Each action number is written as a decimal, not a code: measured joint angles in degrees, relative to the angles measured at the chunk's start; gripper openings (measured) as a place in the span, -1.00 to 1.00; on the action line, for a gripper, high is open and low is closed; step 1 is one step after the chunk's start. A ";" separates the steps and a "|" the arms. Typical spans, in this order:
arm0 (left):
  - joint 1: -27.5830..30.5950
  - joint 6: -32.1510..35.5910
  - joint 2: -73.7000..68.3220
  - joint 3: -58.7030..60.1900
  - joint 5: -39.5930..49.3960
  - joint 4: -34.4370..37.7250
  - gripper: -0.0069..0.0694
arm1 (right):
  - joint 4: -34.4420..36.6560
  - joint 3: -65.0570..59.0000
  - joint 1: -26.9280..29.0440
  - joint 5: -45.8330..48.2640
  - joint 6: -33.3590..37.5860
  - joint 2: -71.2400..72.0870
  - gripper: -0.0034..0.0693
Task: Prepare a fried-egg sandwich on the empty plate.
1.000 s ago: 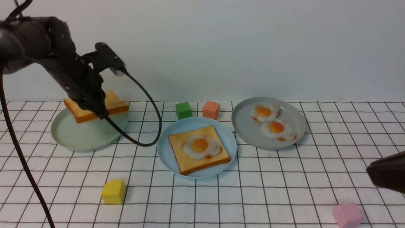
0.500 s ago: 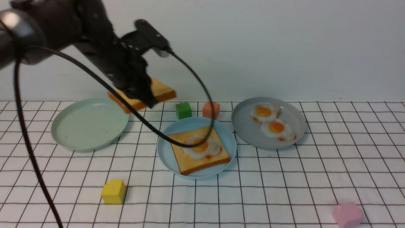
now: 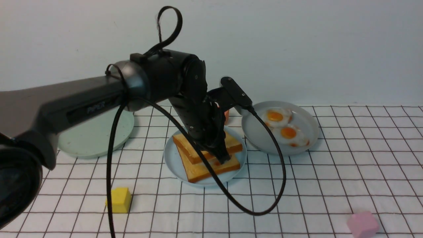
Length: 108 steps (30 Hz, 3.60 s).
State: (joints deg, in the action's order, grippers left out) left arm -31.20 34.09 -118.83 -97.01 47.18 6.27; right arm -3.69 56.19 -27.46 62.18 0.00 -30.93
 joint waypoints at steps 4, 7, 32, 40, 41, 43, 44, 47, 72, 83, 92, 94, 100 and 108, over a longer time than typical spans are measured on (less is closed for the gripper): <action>0.00 0.00 -0.82 0.00 0.00 -0.66 -0.85 | -0.01 0.00 0.00 0.15 0.00 0.00 -0.69; 0.00 0.00 -1.75 0.00 0.00 -0.78 -0.85 | -0.06 0.00 0.00 0.15 0.00 0.00 -0.68; 0.00 -19.33 26.83 1.38 9.61 4.08 -0.63 | -0.13 0.00 0.00 1.09 -0.87 0.00 -0.65; 0.00 -21.43 56.54 23.28 3.06 6.70 -0.85 | -0.13 0.00 0.00 2.55 -1.18 0.00 -0.65; 0.00 -21.43 63.92 30.94 -1.68 7.45 -0.85 | -0.13 0.00 0.00 2.63 -1.18 0.00 -0.67; 0.00 -21.19 73.93 44.63 -11.08 8.36 -0.85 | -0.13 0.00 0.00 2.73 -1.65 0.00 -0.74; 0.00 -21.13 74.82 45.78 -11.88 8.42 -0.85 | -0.13 0.00 0.00 2.73 -1.76 0.00 -0.75; 0.00 -21.07 86.47 60.72 -23.22 9.12 -0.85 | -0.13 -0.46 0.00 2.63 -3.23 0.00 -0.89; 0.00 -21.05 117.19 96.59 -36.40 10.81 -0.85 | 1.38 -6.28 0.01 3.21 -7.13 0.07 -0.91; 0.00 -21.05 116.96 97.25 -33.97 10.81 -0.85 | 2.33 -19.07 13.57 -9.04 -7.17 10.88 -0.90; 0.00 -21.05 116.90 97.32 -33.64 10.81 -0.85 | 3.69 -56.19 20.96 -42.24 -7.99 30.88 -0.90; 0.05 -21.05 116.95 97.32 -33.26 10.85 -0.85 | 3.69 -56.93 21.47 -39.10 -9.09 31.44 -0.90; 0.05 -21.05 116.89 97.32 -32.60 10.85 -0.85 | 3.12 -57.03 21.47 -39.42 -9.04 31.56 -0.89; 0.05 -21.05 116.89 97.32 -32.21 10.85 -0.83 | 3.12 -57.03 21.47 -39.55 -9.04 31.56 -0.88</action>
State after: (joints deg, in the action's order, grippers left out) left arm -31.14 13.03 -1.94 0.31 14.97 17.12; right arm -0.57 -0.84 -5.98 22.63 -9.04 0.63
